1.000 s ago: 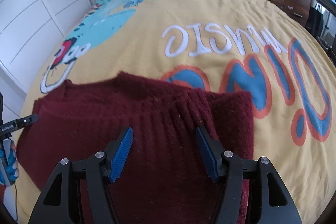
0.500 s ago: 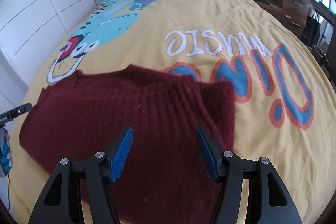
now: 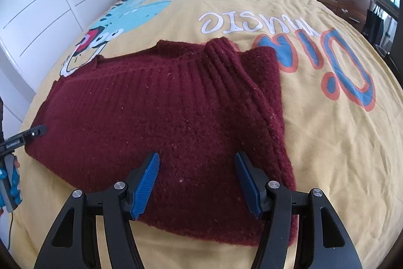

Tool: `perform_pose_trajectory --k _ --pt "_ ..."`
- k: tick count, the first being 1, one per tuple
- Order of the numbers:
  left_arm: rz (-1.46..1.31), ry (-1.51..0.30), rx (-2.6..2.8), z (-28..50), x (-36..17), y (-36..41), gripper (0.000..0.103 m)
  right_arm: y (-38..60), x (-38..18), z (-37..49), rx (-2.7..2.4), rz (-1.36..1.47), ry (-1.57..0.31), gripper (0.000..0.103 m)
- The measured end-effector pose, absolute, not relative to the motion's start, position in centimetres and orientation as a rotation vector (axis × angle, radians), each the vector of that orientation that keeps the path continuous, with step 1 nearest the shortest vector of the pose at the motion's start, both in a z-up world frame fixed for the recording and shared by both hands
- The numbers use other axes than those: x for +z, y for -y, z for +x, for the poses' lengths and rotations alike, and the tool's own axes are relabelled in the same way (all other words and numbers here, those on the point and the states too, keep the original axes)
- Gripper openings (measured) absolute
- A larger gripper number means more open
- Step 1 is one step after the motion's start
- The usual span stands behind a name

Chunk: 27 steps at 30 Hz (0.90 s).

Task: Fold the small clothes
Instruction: 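Open both tools and withdraw them from the folded sweater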

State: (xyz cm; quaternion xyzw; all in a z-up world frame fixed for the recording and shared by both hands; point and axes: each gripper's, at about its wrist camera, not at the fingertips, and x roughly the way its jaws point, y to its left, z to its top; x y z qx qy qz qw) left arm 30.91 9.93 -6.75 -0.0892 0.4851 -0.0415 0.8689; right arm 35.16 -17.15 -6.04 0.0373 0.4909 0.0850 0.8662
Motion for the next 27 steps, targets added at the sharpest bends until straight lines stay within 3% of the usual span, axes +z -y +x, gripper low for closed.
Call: perform_pose_trajectory --k 27 --pt "-0.247 -0.974 -0.059 23.8 -1.4 -11.1 0.058 17.0 -0.7 28.4 0.151 0.092 -0.970 0.064"
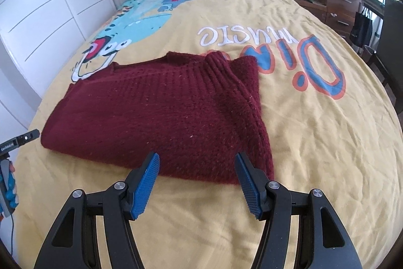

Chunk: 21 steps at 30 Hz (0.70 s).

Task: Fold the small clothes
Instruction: 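Open both tools and withdraw them from the folded sweater, then move the left tool to the folded sweater's edge and close on it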

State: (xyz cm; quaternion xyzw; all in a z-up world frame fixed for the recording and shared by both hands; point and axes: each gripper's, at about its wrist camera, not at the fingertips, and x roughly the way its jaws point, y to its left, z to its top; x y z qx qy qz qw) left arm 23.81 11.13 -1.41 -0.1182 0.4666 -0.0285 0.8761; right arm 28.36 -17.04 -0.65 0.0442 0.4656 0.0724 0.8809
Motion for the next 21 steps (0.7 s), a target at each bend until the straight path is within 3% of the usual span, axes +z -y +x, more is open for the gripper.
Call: perform_pose_trajectory --k 21 --pt "-0.417 -0.984 -0.084 18.1 -0.7 -14.0 0.063 16.7 1.3 21.3 0.146 0.142 -0.938 0.064"
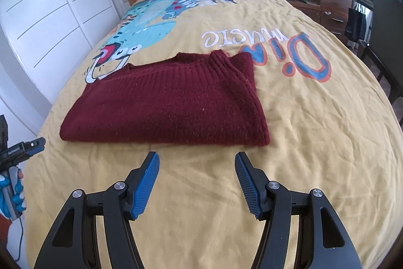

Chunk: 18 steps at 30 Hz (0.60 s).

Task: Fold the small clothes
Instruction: 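Move the left tool to the folded sweater's edge and close on it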

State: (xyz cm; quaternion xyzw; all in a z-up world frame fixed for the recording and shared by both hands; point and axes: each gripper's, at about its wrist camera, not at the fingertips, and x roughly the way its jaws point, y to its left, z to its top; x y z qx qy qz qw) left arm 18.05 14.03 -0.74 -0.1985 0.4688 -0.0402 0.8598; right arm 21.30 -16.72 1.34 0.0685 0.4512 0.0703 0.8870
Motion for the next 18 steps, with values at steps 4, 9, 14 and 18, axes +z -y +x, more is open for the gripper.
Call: perform_pose_trajectory --k 4,9,14,18 --pt "-0.470 -1.009 -0.104 18.1 -1.8 -14.3 0.063 16.6 1.0 20.5 0.140 0.144 -0.948 0.064" --pt "-0.573 -1.012 -0.122 19.0 -3.4 -14.7 0.063 16.4 0.3 20.2 0.138 0.141 -0.972 0.064" --pt "-0.635 -1.005 -0.100 20.3 -4.5 -15.2 0.074 16.5 -0.7 20.9 0.139 0.139 -0.995 0.064" --pt "-0.662 -1.014 -0.085 21.5 -5.6 -15.6 0.074 16.7 -1.3 21.8 0.141 0.142 -1.002 0.064"
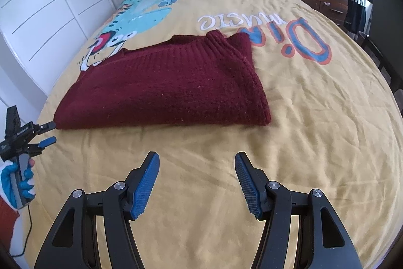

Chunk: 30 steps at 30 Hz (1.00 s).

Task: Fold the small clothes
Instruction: 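Move the left tool to the folded sweater's edge and close on it, then lift the gripped edge with the left tool and fold it over the sweater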

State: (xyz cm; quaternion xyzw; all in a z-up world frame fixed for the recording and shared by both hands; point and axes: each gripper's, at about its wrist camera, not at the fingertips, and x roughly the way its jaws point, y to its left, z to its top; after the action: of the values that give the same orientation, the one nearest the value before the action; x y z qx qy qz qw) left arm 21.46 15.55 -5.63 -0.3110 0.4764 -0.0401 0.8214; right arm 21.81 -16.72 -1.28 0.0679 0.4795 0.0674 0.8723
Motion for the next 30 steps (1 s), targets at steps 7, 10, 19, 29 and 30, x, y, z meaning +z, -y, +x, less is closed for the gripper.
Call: perform_pose_trajectory --k 7,10,19,29,30 --pt "-0.719 -1.008 -0.072 23.0 -7.2 -16.7 0.073 16.9 -2.9 23.5 0.148 0.144 -1.026 0.064" --pt "-0.757 -0.991 -0.074 23.7 -7.8 -17.3 0.073 17.1 -3.5 24.2 0.147 0.148 -1.035 0.064" --pt "-0.888 -0.923 -0.064 26.2 -8.7 -20.6 0.073 18.0 -4.5 25.5 0.132 0.130 -1.053 0.064" --pt "-0.975 -0.899 -0.048 28.4 -8.6 -22.0 0.041 20.0 -5.1 24.4 0.118 0.146 -1.068 0.064" --pt "-0.991 -0.906 -0.049 28.6 -8.6 -22.1 0.035 20.2 -5.1 24.2 0.117 0.148 -1.067 0.064"
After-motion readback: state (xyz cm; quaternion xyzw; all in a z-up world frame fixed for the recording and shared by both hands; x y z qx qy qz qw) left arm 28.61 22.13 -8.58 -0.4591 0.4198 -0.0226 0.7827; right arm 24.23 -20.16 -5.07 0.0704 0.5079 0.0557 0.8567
